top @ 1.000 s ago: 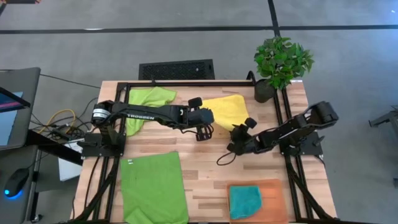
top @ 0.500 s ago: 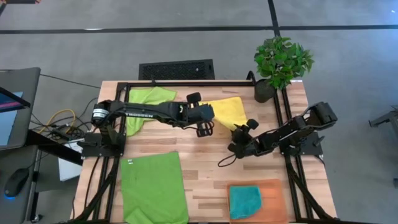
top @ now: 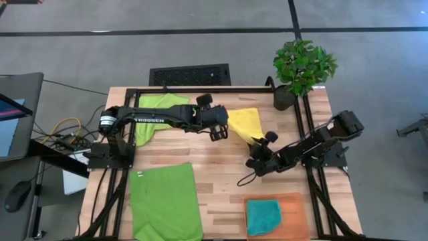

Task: Fold microfiber towels
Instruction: Fold the yellow microfiber towel

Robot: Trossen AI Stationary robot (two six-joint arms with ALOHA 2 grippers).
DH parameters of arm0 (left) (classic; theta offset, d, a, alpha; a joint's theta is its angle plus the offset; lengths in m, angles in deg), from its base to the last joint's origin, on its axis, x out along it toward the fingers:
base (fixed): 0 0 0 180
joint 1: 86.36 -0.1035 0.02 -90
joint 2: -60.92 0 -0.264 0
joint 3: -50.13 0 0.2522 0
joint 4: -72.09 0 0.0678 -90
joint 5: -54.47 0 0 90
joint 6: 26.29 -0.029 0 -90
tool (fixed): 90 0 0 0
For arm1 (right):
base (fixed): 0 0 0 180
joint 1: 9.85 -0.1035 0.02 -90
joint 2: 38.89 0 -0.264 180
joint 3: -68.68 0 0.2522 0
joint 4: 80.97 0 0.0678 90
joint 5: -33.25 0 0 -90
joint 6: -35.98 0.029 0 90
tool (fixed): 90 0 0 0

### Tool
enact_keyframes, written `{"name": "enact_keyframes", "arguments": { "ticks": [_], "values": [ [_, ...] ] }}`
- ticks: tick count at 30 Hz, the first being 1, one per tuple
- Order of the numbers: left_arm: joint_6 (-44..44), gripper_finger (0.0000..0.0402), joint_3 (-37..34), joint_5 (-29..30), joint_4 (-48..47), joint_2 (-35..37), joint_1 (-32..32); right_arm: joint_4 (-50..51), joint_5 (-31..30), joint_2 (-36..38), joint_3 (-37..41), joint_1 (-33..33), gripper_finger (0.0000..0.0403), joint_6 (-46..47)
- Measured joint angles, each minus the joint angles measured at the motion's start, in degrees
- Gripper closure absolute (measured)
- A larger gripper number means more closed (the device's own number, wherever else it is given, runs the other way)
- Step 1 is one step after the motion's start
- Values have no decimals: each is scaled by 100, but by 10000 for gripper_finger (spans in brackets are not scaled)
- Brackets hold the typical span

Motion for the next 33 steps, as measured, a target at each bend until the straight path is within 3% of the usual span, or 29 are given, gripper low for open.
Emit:
{"name": "enact_keyframes", "arguments": {
  "ticks": [9, 18, 24, 29, 33],
  "values": [
    [30, 401, 0, -2, -24, 0, -68, 71, 36, 0, -4, -289, 232, -7],
    [108, 401, 0, -36, -5, 0, -134, 286, 749, 0, -6, -608, 232, -55],
    [115, 401, 0, -55, 156, 0, -132, 215, 800, 0, -6, -693, 232, -396],
    [152, 401, 0, -58, 149, 0, -132, -12, 1444, -95, -10, -684, 232, -802],
    [154, 401, -2, -75, 149, 0, -132, -561, 1526, -343, -12, -660, 232, -1439]
  ]
}}
